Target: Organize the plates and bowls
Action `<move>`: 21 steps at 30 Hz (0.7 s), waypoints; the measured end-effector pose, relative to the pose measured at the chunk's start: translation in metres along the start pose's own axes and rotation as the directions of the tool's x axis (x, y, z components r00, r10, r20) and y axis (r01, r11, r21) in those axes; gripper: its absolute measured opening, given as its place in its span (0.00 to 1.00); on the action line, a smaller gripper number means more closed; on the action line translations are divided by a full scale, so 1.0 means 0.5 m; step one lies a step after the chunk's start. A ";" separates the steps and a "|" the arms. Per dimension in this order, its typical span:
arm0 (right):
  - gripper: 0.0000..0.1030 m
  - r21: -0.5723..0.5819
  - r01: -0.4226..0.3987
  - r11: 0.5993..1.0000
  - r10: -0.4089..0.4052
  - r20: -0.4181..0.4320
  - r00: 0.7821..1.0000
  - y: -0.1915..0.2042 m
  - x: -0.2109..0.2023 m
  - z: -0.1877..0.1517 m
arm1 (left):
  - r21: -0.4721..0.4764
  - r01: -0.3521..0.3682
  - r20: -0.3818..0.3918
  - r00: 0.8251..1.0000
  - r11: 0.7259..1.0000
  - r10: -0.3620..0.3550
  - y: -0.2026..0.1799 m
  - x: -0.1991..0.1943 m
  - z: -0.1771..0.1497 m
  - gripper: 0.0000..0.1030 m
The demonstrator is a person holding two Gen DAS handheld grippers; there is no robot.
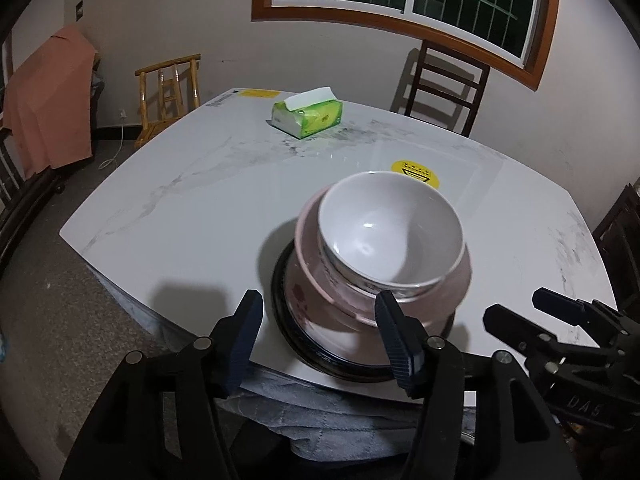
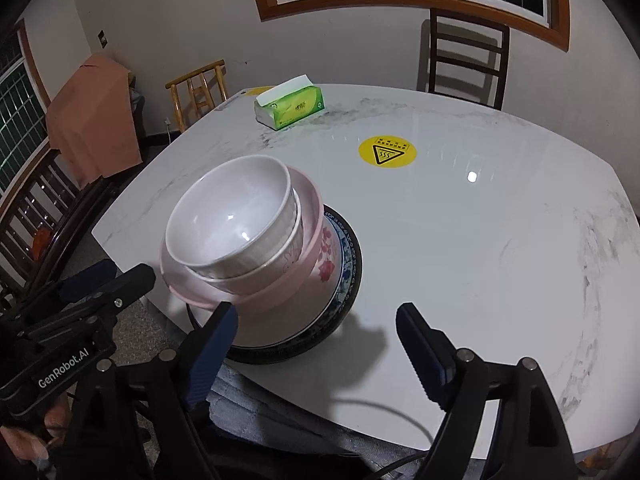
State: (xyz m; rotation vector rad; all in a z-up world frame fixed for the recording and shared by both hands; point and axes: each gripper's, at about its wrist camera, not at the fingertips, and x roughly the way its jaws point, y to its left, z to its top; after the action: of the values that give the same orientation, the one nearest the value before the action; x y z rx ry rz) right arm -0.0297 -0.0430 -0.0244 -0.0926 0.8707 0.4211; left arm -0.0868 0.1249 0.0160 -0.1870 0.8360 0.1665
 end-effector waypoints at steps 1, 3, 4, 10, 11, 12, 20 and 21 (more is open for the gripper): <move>0.82 -0.002 0.005 1.000 -0.005 0.001 1.000 0.000 -0.001 -0.002 | 0.003 0.002 -0.001 1.000 1.000 -0.002 -0.003 0.000 -0.002 0.54; 0.82 -0.004 0.014 1.000 -0.014 0.004 1.000 -0.001 -0.004 -0.008 | 0.010 0.001 -0.004 1.000 1.000 -0.001 -0.009 -0.001 -0.007 0.54; 0.82 -0.005 0.022 1.000 -0.022 0.005 1.000 -0.001 -0.005 -0.010 | 0.010 0.001 -0.006 1.000 1.000 -0.001 -0.010 0.001 -0.007 0.55; 0.82 0.005 0.036 0.999 -0.036 0.007 0.999 -0.008 -0.008 -0.020 | 0.011 -0.003 -0.006 1.000 1.000 0.003 -0.018 0.000 -0.014 0.57; 0.82 0.008 0.039 0.999 -0.039 0.008 0.999 -0.009 -0.009 -0.022 | 0.012 -0.003 -0.008 1.000 1.000 0.003 -0.019 0.000 -0.015 0.57; 0.82 0.009 0.044 0.999 -0.044 0.008 0.999 -0.008 -0.008 -0.022 | 0.015 -0.004 -0.009 1.000 1.000 0.005 -0.021 0.000 -0.016 0.57; 0.82 0.008 0.042 0.999 -0.042 0.006 0.999 -0.001 -0.008 -0.028 | 0.016 -0.006 -0.017 1.000 1.000 0.006 -0.022 0.000 -0.022 0.58; 0.82 0.007 0.042 0.999 -0.042 0.004 0.999 -0.001 -0.007 -0.029 | 0.016 -0.006 -0.017 1.000 1.000 0.006 -0.022 0.000 -0.023 0.58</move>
State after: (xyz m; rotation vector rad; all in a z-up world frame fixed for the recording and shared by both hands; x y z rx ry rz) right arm -0.0419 -0.0479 -0.0311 -0.1031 0.8647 0.3788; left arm -0.0924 0.1116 0.0097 -0.1709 0.8552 0.1636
